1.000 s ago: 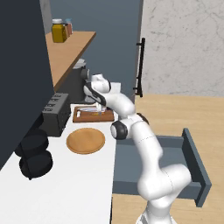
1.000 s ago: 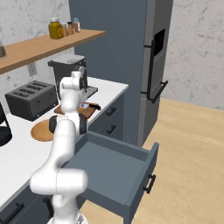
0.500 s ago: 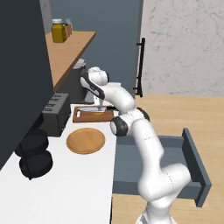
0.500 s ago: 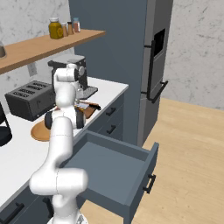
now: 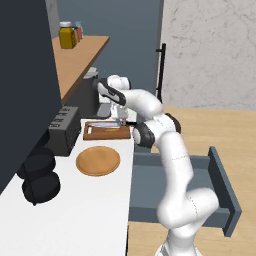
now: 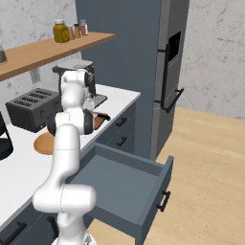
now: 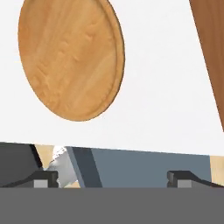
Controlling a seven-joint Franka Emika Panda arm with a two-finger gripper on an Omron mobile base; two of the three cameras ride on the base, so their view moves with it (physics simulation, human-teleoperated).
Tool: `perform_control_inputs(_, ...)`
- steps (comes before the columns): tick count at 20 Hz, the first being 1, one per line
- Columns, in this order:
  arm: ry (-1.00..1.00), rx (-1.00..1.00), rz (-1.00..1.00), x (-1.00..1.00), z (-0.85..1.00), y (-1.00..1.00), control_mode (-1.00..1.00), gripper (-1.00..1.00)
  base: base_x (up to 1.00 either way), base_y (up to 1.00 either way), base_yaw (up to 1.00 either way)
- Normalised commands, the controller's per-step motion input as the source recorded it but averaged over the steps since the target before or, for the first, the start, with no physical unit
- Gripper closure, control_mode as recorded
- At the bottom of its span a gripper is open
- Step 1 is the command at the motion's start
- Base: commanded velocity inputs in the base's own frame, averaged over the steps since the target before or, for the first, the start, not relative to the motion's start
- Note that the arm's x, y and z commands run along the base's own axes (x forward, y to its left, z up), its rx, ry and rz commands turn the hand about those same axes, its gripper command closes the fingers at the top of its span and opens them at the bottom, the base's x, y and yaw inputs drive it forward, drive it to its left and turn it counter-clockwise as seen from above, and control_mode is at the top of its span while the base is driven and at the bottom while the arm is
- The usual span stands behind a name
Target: Pick up the knife from the drawer and place it on the cutting board. Then place the meat from the plate to the cutting board.
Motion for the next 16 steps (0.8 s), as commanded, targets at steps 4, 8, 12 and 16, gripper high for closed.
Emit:
perform_control_inputs(4,-0.23,0.02,-0.26,-1.00,0.00,-0.47,-1.00,-1.00,0.00,0.00,0.00)
perform_control_inputs(8,-0.37,0.00,-0.23,-1.00,0.00,-0.39,-1.00,-1.00,0.00,0.00,0.00)
perform_control_inputs(12,-0.43,0.00,-0.20,-1.00,0.16,-0.19,-1.00,-1.00,0.00,0.00,0.00)
perform_control_inputs(16,-0.30,0.00,-0.11,-0.59,0.50,-0.16,-1.00,-1.00,0.00,0.00,0.00)
